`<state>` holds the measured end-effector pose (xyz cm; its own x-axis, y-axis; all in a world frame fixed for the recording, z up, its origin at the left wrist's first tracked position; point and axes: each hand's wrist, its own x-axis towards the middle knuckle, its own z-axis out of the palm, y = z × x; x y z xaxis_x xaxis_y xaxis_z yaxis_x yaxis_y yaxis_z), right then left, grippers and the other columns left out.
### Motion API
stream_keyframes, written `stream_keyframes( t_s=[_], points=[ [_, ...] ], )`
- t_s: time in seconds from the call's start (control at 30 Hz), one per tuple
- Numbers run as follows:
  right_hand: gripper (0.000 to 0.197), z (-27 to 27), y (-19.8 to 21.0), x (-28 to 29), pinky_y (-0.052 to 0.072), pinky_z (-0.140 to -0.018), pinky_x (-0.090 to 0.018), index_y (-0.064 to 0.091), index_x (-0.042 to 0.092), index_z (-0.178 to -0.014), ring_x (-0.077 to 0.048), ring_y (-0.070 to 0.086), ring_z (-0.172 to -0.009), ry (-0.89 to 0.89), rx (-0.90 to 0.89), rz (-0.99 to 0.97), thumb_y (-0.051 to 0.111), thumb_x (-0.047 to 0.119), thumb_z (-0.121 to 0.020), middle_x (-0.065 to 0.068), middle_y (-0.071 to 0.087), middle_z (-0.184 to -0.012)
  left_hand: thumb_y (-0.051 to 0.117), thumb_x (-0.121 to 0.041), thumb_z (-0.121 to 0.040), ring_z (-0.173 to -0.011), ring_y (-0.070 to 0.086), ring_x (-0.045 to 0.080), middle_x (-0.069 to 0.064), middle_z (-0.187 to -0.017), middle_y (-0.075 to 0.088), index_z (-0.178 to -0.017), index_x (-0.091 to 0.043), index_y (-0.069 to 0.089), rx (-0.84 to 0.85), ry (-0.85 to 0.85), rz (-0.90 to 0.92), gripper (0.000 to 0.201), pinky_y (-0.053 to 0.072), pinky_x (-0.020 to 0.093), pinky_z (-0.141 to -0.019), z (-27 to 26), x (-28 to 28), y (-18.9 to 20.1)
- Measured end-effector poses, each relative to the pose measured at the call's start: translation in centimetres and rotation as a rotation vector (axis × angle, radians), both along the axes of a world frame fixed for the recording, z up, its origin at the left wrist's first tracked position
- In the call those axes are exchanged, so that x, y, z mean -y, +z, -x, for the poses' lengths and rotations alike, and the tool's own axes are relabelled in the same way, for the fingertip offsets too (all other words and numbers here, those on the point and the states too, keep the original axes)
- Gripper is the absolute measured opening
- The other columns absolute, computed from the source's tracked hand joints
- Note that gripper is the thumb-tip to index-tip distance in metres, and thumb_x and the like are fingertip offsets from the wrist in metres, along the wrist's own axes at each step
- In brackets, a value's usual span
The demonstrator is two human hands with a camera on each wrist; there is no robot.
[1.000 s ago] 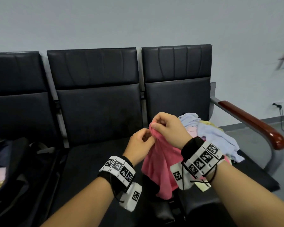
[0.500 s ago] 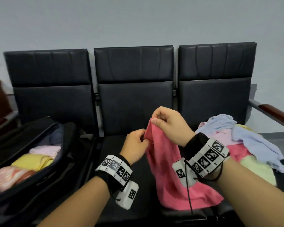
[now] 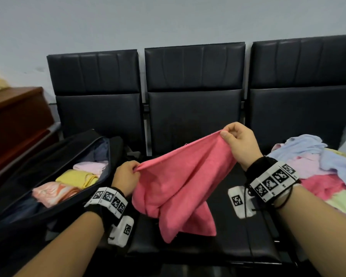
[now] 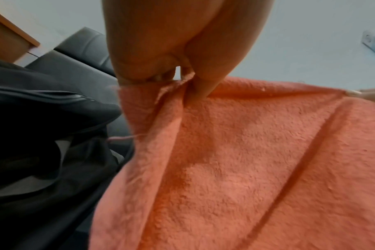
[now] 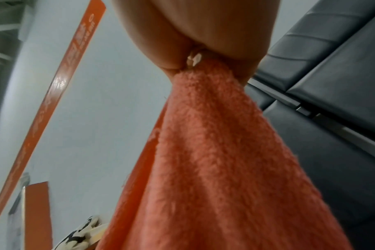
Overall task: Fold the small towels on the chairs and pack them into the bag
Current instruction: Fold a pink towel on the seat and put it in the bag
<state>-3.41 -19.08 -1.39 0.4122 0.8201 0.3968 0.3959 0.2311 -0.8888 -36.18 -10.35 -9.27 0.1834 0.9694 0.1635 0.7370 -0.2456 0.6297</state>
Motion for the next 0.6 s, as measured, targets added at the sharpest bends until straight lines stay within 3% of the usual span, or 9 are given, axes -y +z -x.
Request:
stream_keyframes(
  t_s=[0.13,0.23,0.33,0.4,0.5,0.6],
  points=[
    [0.016,-1.0,-0.5,0.2,0.042,-0.059,-0.012,0.06,0.017,-0.08,0.003,0.052,-0.059,-0.057,-0.026,0.013,0.06,0.007,-0.093,0.004,0.06,-0.071,0.071,-0.009,-0.081,-0.063,0.056,0.004,-0.01,-0.068,0.064,-0.075,-0.023,0.065,0.004,0.016,-0.022,0.016,0.038,0.019,-0.055,1.2,-0.7,0.1],
    [0.017,-1.1,-0.7,0.3,0.042,-0.056,-0.011,0.06,0.016,-0.08,0.003,0.05,-0.056,-0.098,-0.053,0.005,0.06,0.006,-0.093,0.003,0.059,-0.07,0.08,-0.015,-0.076,-0.057,0.051,0.008,-0.007,-0.06,0.058,-0.069,-0.02,0.059,0.023,0.014,0.023,0.022,0.037,0.026,-0.053,1.7,-1.1,0.3],
    [0.014,-0.9,-0.7,0.2,0.044,-0.058,-0.012,0.061,0.012,-0.081,0.001,0.052,-0.057,-0.094,-0.058,0.01,0.061,0.007,-0.094,0.001,0.06,-0.071,0.084,-0.014,-0.075,-0.06,0.053,0.012,0.002,-0.064,0.062,-0.072,-0.01,0.064,0.106,-0.04,0.08,0.021,0.042,0.027,-0.056,1.9,-1.1,0.9],
    [0.01,-0.5,-0.8,0.1,0.045,-0.059,-0.014,0.063,0.01,-0.083,-0.002,0.054,-0.06,-0.067,-0.035,0.037,0.062,0.008,-0.093,0.0,0.062,-0.072,0.082,-0.011,-0.079,-0.062,0.056,0.011,0.007,-0.068,0.064,-0.076,-0.003,0.067,0.209,-0.118,0.129,0.017,0.045,0.022,-0.056,1.7,-0.7,1.5],
    [0.007,0.5,-0.8,-0.1,0.046,-0.065,-0.02,0.066,0.006,-0.086,-0.008,0.057,-0.066,-0.007,-0.007,0.09,0.064,0.008,-0.092,-0.002,0.064,-0.075,0.071,-0.008,-0.09,-0.063,0.054,0.007,0.004,-0.068,0.061,-0.077,-0.005,0.067,0.329,-0.187,0.145,0.014,0.043,0.023,-0.058,0.1,0.6,3.0],
    [0.01,2.6,-0.8,0.0,0.046,-0.065,-0.019,0.068,0.009,-0.083,-0.002,0.056,-0.064,0.082,0.041,0.129,0.064,0.007,-0.092,0.002,0.065,-0.072,0.062,-0.002,-0.095,-0.064,0.055,0.002,0.003,-0.075,0.065,-0.092,-0.004,0.07,0.443,-0.236,0.137,0.009,0.045,0.018,-0.061,-3.1,2.2,4.9]
  ],
)
